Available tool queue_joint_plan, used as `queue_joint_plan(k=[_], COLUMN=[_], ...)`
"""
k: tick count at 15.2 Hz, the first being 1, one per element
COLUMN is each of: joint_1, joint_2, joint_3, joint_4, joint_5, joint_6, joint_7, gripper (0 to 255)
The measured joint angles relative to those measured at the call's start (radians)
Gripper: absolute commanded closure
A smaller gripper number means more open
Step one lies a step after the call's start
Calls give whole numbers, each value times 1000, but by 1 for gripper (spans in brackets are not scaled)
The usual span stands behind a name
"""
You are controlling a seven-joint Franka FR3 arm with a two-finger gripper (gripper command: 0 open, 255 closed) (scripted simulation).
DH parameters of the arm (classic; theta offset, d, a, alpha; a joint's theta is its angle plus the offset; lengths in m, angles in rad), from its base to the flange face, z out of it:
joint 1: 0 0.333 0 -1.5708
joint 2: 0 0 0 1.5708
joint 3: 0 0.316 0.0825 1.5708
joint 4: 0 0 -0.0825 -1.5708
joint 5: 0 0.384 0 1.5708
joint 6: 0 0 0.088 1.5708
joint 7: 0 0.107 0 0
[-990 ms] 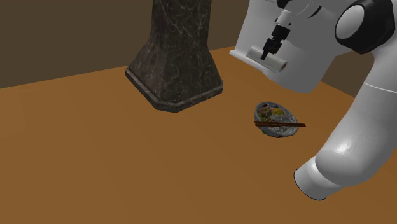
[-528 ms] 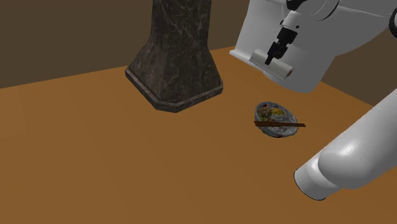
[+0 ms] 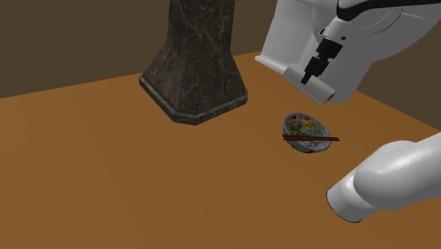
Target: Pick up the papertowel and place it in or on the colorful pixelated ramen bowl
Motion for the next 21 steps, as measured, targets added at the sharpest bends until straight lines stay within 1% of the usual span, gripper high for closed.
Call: queue_joint_plan(k=[6,11,12,14,21], joint_1=[-37,-64,-68,-73,-83], joint_2=[-256,-481,-507,-528,-533], joint_3=[80,160,167,170,157], joint_4=[-213,-362,-385,-414,-512], joint_5=[-46,-41,-41,-43,-56], joint_6=[-29,-99,-102,-94,-3], joint_7=[94,172,178,180,167], gripper=[255,255,255,255,255])
